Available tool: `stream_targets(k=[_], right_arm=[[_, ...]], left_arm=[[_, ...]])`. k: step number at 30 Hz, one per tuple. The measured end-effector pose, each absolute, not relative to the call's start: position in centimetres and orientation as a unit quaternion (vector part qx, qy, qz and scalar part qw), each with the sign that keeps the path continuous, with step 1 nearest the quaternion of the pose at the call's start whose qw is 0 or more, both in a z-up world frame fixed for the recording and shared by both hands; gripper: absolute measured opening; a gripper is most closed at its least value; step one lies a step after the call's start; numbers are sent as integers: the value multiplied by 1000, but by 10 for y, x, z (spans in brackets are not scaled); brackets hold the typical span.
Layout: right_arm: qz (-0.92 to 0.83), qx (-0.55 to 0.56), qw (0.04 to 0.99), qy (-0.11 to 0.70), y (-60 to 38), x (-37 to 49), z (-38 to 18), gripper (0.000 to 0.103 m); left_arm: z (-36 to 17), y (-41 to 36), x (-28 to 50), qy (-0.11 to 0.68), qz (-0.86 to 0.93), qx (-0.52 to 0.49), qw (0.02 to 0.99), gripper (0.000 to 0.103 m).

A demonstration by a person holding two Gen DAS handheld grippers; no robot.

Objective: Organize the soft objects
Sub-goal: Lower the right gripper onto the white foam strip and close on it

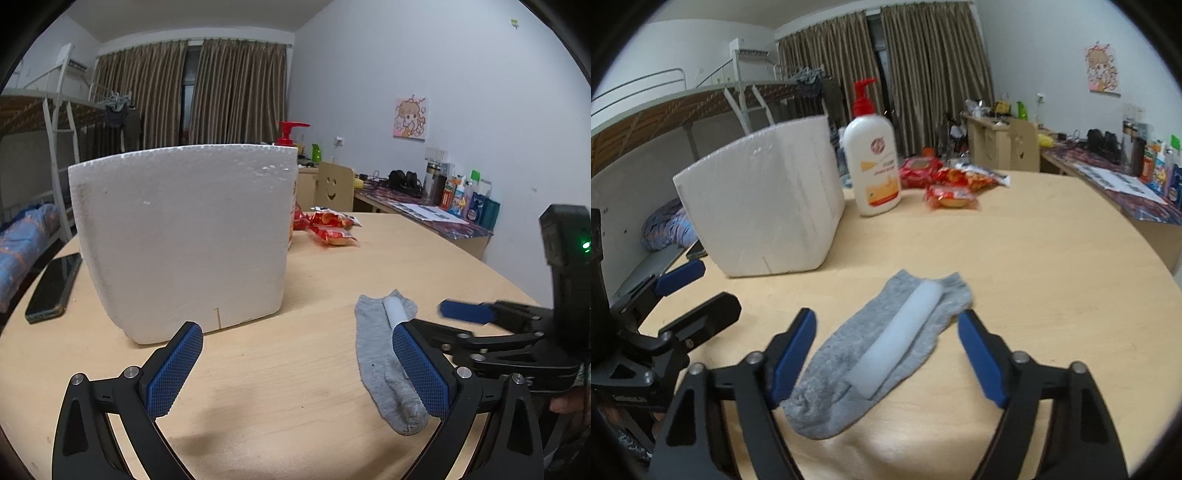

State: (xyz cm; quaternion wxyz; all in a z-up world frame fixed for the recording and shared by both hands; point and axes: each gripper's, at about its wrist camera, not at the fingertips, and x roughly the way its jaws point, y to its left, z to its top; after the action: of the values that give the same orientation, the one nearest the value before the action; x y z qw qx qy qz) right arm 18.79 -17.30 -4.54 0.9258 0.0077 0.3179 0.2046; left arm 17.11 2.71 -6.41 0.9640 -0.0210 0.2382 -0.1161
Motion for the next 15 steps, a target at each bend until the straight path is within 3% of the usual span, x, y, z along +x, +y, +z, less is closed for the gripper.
stream_targets(k=[2, 15], right_arm=[[208, 6, 921, 330, -168, 191, -49, 62], [187, -5, 910, 369, -154, 207, -61, 44]], left_arm=[[-64, 32, 170, 239, -118, -29, 963, 103], [-64, 40, 169, 238, -129, -55, 961, 103]])
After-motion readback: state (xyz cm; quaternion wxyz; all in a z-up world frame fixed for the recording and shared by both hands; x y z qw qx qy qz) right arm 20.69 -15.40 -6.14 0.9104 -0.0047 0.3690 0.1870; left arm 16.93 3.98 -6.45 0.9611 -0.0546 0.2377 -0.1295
